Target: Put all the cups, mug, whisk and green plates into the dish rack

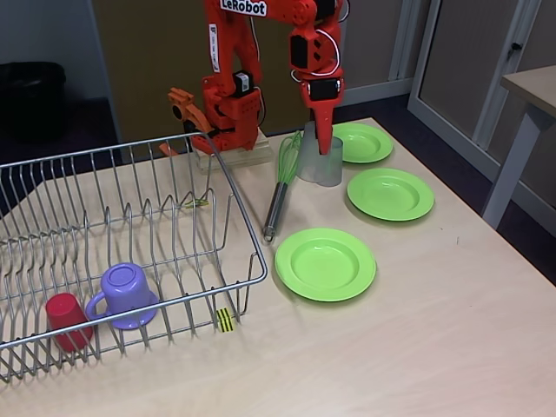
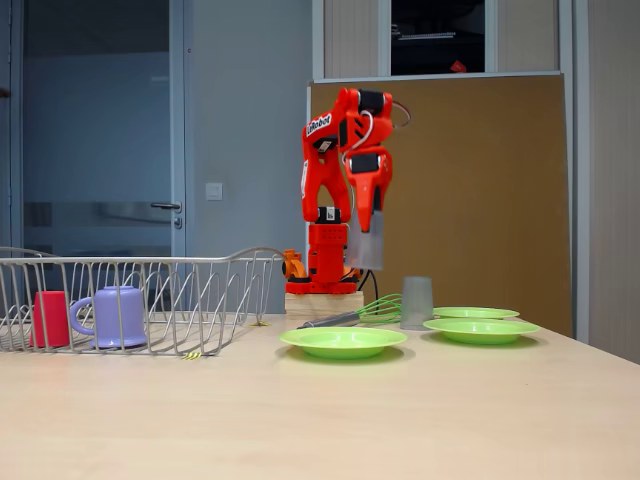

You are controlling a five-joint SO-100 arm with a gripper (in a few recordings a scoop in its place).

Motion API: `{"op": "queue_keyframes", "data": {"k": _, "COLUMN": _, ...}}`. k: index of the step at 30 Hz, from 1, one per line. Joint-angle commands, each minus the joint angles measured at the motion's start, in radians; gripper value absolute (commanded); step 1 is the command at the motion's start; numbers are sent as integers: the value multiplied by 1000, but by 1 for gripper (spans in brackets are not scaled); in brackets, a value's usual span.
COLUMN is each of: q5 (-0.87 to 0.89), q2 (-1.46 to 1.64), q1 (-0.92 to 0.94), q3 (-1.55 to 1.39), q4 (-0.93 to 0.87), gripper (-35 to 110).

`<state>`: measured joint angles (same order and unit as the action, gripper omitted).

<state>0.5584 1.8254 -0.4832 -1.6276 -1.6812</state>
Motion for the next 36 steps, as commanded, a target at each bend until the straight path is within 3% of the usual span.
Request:
{"op": "queue_keyframes", "data": {"k": 1, "q5": -135, "q2": -8, "q1": 98, "q3": 167, "q4": -84, "gripper": 14}}
{"op": "queue_keyframes", "data": {"k": 9, "q5": -489, "q2": 2, "q1": 362, "q3": 276, "q4": -69, "gripper": 15}}
{"op": "queue_keyframes", "data": {"k": 20, "q5": -818, "q2": -118, "q1": 657, "q3": 397, "q4": 40, "gripper": 16}}
{"op": "queue_keyframes", "data": {"k": 36, "q5": -940, "q2": -466, "q1": 876, "q3": 459, "q4": 167, "gripper": 19}}
